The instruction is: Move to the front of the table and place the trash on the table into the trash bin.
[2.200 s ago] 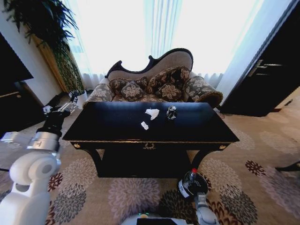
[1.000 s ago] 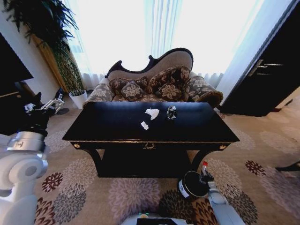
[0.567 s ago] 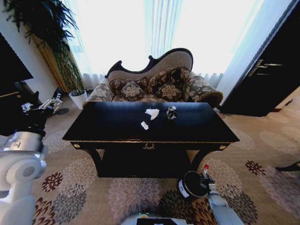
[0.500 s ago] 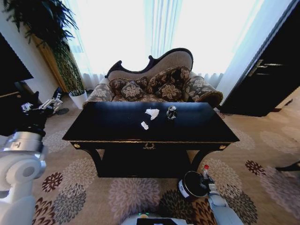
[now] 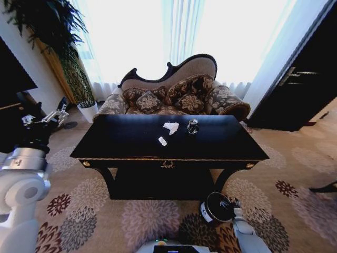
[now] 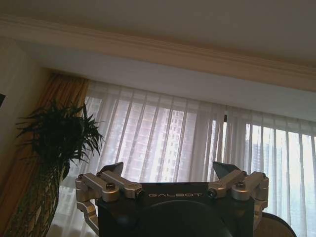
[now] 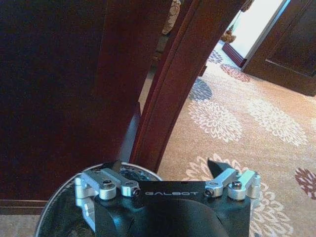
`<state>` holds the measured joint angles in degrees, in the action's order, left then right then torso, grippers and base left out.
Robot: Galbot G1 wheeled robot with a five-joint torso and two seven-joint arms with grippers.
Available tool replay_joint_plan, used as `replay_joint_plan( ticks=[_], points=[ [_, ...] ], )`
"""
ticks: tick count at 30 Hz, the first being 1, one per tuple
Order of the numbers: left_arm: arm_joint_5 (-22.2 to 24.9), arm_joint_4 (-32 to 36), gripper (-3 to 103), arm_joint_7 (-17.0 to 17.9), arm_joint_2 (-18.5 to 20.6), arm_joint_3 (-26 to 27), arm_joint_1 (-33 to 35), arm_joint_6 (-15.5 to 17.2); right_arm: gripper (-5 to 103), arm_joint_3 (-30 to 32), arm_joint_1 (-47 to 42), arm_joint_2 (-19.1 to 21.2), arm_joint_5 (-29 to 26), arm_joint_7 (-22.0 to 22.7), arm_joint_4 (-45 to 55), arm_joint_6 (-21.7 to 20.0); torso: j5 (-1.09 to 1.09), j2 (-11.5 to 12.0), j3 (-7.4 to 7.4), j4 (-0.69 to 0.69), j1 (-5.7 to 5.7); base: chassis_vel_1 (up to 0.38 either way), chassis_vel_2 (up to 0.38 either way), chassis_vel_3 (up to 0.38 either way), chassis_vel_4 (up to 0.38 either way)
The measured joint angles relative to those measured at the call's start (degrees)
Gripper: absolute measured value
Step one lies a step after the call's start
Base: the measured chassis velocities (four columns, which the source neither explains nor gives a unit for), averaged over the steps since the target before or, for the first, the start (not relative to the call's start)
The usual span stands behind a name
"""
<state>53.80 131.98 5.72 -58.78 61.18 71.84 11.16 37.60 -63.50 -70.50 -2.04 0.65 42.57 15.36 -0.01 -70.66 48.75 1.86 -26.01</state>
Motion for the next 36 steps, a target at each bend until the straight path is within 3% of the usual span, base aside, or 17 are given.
replay_joint_plan(
  ticks=[2, 11, 17, 22, 28, 32, 36],
  points=[
    [0.0, -0.1, 100, -0.1, 0.0, 0.0, -0.1, -0.1, 100, 0.0, -0.9, -0.5, -0.6, -0.2, 1.5, -0.1, 0.0, 0.0, 0.0, 0.0, 0.0, 0.0, 0.0, 0.0, 0.0],
    [0.0, -1.5, 100, -0.6, -0.3, 0.5, -0.2, -0.7, 100, -0.7, -9.7, -3.3, -4.5, -4.1, 16.2, -2.8, 0.01, 0.0, 0.0, 0.02, 0.0, 0.0, 0.0, 0.0, 0.0],
    [0.4, -1.0, 100, -0.7, -1.7, 0.7, 0.2, -0.9, 100, -1.6, -19.1, -3.6, -4.4, -10.1, 28.7, 0.3, 0.0, 0.0, 0.0, 0.0, 0.0, 0.0, 0.0, 0.0, 0.0],
    [0.9, -0.5, 100, -0.8, -2.2, 1.0, 0.4, -1.0, 100, -2.4, -28.3, -3.5, -5.9, -12.4, 38.5, 0.9, 0.0, 0.0, -0.01, 0.01, 0.01, 0.0, 0.0, 0.0, 0.0],
    [1.5, 0.8, 100, -0.9, -3.1, 2.6, 1.8, -1.1, 100, -2.1, -34.7, -4.0, -8.7, -13.0, 48.5, 0.6, -0.01, 0.0, 0.0, 0.03, 0.0, 0.0, 0.0, 0.0, 0.0],
    [2.2, 1.9, 100, -0.9, -3.8, 4.7, 3.3, -1.3, 100, -2.2, -37.9, -4.9, -10.7, -12.4, 56.3, 0.2, 0.0, 0.0, -0.01, -0.04, 0.01, 0.0, 0.0, 0.0, 0.0],
    [2.7, 2.2, 100, -0.9, -3.9, 4.9, 3.1, -1.3, 100, -0.4, -41.0, -6.4, -13.7, -11.6, 63.6, 0.2, -0.01, 0.0, -0.01, 0.01, 0.01, 0.0, 0.0, 0.0, 0.0]
  ],
)
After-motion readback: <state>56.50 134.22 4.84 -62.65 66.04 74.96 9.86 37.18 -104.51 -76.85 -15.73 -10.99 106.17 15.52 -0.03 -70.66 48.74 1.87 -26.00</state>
